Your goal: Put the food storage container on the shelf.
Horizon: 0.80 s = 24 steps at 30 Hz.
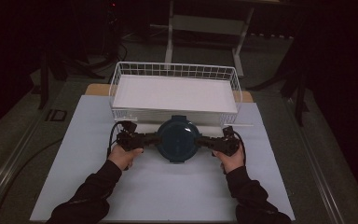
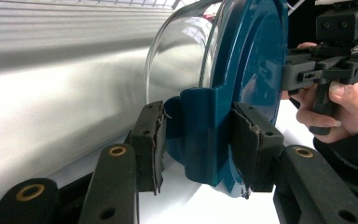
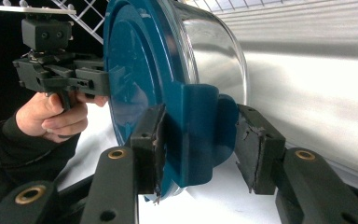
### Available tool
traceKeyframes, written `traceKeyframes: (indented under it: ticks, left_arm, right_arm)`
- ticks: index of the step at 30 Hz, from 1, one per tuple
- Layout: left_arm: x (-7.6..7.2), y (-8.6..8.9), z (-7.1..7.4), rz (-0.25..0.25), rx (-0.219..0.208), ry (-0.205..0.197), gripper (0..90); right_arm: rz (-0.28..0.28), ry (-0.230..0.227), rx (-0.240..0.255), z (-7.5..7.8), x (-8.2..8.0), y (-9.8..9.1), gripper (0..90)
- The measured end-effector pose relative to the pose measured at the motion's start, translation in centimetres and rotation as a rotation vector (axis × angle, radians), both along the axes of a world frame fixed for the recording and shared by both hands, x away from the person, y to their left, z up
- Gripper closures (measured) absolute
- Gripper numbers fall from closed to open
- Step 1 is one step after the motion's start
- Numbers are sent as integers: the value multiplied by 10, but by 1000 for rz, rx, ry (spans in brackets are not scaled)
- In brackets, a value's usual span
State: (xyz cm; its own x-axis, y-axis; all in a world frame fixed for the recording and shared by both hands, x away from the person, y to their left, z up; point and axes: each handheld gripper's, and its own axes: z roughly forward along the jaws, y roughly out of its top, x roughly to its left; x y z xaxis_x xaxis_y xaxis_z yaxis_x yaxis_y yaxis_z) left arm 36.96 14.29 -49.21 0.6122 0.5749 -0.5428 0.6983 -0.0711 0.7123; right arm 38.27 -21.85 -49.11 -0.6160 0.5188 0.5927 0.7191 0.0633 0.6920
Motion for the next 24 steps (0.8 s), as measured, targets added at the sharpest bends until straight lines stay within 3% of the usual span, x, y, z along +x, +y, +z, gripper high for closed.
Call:
traceKeyframes:
  ticks: [4,10,17,24]
  left_arm:
    - [3,-2,-4,8,-2,14,565]
    - [12,-2,-10,7,36,-10,564]
    - [17,1,-16,24,-15,6,562]
    - [23,0,-17,38,-36,27,550]
  right_arm:
    - [-5,5,-4,-7,3,0,551]
    - [-23,4,-19,-14,9,1,547]
    - [-51,1,-34,-14,11,4,546]
    - [-91,-4,-27,-17,15,4,529]
